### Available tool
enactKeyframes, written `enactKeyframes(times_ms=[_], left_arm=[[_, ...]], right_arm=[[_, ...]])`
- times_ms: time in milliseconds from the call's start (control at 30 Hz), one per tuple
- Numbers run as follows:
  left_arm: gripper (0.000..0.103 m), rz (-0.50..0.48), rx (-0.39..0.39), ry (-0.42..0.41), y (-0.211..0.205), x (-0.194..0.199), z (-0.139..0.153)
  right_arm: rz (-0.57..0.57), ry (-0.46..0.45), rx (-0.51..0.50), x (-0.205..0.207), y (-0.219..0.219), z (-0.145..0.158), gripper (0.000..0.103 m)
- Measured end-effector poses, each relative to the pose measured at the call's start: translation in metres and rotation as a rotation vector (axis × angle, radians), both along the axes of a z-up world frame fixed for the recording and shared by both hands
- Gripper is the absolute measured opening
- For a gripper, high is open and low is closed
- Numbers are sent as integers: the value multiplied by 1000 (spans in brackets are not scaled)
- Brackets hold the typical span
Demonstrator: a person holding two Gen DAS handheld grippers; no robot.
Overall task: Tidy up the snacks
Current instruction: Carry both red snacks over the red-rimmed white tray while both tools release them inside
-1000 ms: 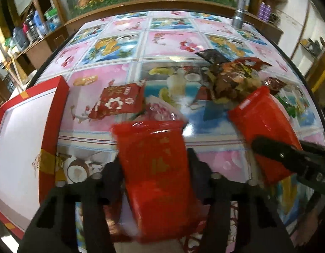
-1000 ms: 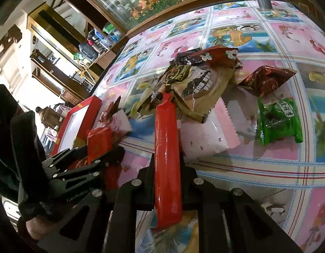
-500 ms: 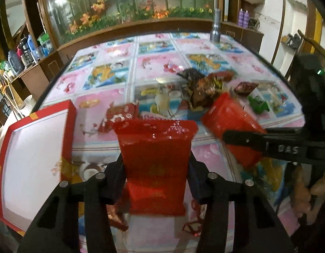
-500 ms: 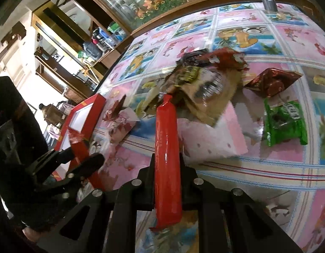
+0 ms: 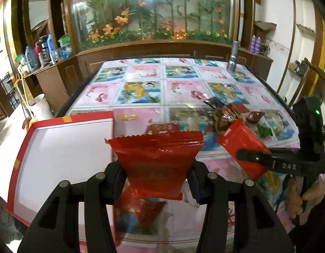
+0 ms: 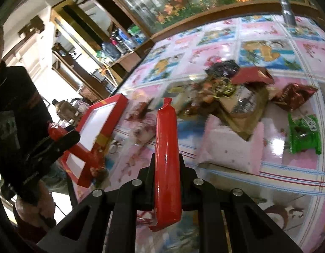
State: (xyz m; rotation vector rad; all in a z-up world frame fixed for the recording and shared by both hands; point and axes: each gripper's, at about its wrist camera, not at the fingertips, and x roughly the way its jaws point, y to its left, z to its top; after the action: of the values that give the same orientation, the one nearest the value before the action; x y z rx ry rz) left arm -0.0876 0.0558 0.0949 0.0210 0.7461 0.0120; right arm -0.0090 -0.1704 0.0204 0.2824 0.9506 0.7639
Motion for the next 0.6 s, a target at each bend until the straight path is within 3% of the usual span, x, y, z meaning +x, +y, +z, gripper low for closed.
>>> enactKeyframes(times_ms=[367, 600], left_arm=[[49, 104, -42, -62, 57, -14, 18], [49, 205, -12, -102, 105, -31, 26]], right_arm=[[63, -57, 66, -27, 34, 15, 15], [105, -52, 127, -35, 70, 21, 15]])
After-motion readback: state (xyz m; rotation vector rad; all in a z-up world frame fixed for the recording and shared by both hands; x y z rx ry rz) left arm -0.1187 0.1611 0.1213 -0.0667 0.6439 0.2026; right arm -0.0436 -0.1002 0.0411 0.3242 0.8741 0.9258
